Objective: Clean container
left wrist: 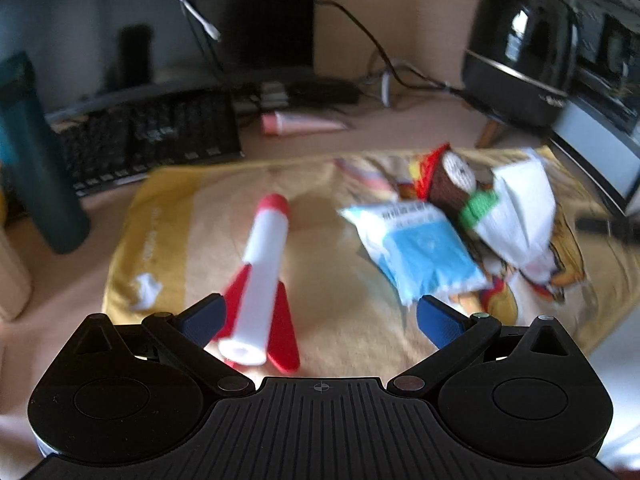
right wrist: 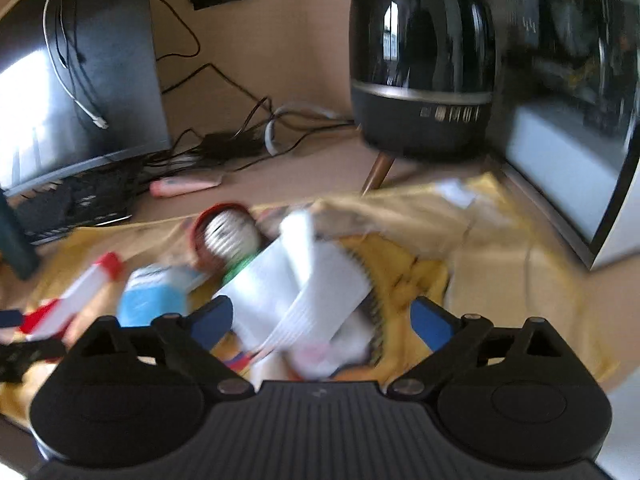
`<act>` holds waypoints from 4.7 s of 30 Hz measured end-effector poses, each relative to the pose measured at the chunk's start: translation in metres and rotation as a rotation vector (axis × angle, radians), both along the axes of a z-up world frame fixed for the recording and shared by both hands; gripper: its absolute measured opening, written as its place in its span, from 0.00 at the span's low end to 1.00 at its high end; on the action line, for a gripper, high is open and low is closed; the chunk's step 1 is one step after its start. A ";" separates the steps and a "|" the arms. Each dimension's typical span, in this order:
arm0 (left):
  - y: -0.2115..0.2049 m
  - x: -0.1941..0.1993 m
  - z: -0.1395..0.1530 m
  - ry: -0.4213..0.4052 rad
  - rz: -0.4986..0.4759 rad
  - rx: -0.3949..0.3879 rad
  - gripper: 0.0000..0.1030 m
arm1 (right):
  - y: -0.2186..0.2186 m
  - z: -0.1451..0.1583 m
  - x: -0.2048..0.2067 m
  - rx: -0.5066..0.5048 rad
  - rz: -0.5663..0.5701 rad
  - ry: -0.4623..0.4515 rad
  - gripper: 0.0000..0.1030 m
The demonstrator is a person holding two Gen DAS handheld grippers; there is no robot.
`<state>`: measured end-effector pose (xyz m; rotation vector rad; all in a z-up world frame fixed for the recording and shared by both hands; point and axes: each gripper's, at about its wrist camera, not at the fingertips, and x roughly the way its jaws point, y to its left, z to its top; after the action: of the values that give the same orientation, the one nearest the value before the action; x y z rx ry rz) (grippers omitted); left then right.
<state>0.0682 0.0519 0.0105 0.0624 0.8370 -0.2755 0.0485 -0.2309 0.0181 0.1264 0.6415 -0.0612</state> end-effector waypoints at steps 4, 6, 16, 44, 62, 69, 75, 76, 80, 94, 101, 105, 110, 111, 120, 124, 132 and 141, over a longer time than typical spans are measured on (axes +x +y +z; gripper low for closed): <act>0.011 0.002 -0.005 0.069 -0.016 -0.183 1.00 | -0.011 0.001 0.034 -0.042 0.078 0.010 0.86; 0.011 0.004 -0.006 0.080 0.013 -0.211 1.00 | -0.008 -0.012 0.055 -0.080 0.143 0.037 0.80; 0.004 0.016 0.025 0.012 0.208 -0.039 1.00 | -0.027 -0.046 0.088 0.080 0.467 0.109 0.07; 0.071 -0.007 -0.047 0.213 0.155 0.050 1.00 | 0.166 -0.023 0.111 0.272 0.861 0.324 0.06; 0.106 -0.024 -0.041 0.230 0.155 -0.171 1.00 | 0.167 -0.026 0.122 0.127 0.750 0.252 0.06; 0.111 -0.015 -0.033 0.263 0.151 -0.180 1.00 | 0.197 -0.037 0.120 0.191 0.885 0.310 0.06; 0.097 0.013 0.009 0.180 0.055 -0.207 1.00 | 0.165 -0.039 0.128 0.107 0.736 0.292 0.06; 0.093 0.024 0.016 0.162 0.043 -0.216 1.00 | 0.159 -0.037 0.130 0.072 0.691 0.273 0.06; 0.062 0.084 0.027 0.167 0.022 -0.163 1.00 | 0.121 -0.019 0.131 0.157 0.601 0.200 0.06; -0.006 0.176 -0.035 0.342 -0.194 0.106 0.34 | 0.028 0.008 0.097 0.241 0.418 0.061 0.07; 0.031 0.153 0.027 0.075 -0.086 -0.169 0.32 | 0.036 0.022 0.107 0.224 0.446 0.032 0.07; 0.038 0.119 0.031 -0.053 -0.029 -0.240 0.32 | 0.050 0.044 0.114 0.261 0.519 -0.033 0.07; 0.040 0.067 0.026 -0.183 -0.047 -0.175 0.32 | 0.086 0.065 0.125 0.328 0.683 -0.067 0.07; 0.037 0.064 0.027 -0.182 -0.054 -0.177 0.32 | 0.095 0.063 0.129 0.350 0.714 -0.049 0.07; 0.062 0.068 0.023 -0.097 0.065 -0.303 0.32 | 0.124 0.021 0.137 0.115 0.653 0.078 0.07; 0.069 0.077 0.020 -0.072 0.125 -0.272 0.32 | 0.107 0.021 0.125 0.183 0.680 0.107 0.07; 0.080 0.097 0.009 -0.010 0.172 -0.319 0.33 | 0.137 0.016 0.074 0.267 0.960 0.203 0.07; 0.086 0.128 -0.021 0.070 0.173 -0.321 0.35 | 0.151 -0.041 0.070 0.057 0.882 0.380 0.07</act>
<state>0.1966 0.1381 -0.0106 -0.3198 0.8527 -0.2466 0.1190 -0.0802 -0.0232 -0.1255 1.0314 0.8006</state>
